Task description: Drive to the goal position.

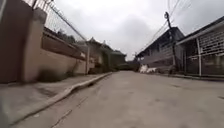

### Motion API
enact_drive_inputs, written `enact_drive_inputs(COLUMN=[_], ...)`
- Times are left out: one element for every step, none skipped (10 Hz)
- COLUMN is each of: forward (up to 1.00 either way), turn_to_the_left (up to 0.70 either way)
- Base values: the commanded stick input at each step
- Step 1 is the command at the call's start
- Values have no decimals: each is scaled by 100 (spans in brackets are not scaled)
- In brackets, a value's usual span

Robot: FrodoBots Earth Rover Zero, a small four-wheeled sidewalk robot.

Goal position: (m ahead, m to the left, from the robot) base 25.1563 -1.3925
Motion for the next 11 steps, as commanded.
enact_drive_inputs(forward=[85, 85, 85, 85, 85, 85, 85, 85, 85, 85, 85], turn_to_the_left=[0, 0, -17, -32, -34, -33, -15, 0, 0, 0, 0])
